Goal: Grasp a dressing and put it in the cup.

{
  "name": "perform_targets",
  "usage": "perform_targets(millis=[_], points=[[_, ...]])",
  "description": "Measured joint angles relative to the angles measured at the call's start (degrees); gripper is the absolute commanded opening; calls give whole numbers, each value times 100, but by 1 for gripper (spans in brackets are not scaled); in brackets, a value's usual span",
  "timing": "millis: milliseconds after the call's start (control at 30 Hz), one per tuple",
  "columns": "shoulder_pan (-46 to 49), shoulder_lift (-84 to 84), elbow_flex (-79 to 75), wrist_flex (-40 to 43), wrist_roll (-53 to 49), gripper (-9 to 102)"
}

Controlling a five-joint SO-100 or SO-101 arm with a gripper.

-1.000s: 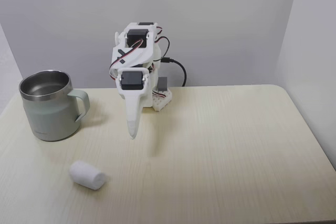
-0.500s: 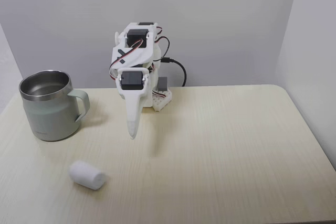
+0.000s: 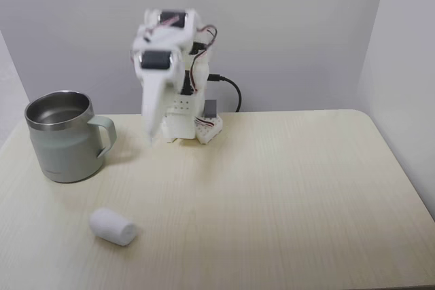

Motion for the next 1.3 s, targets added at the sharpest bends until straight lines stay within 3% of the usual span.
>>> perform_targets(millis=[300,567,1300], points=[[448,2408,2057,1063,703,20],[527,4271,3472,2188,738,24],[1143,9334,4526,1468,211,29]])
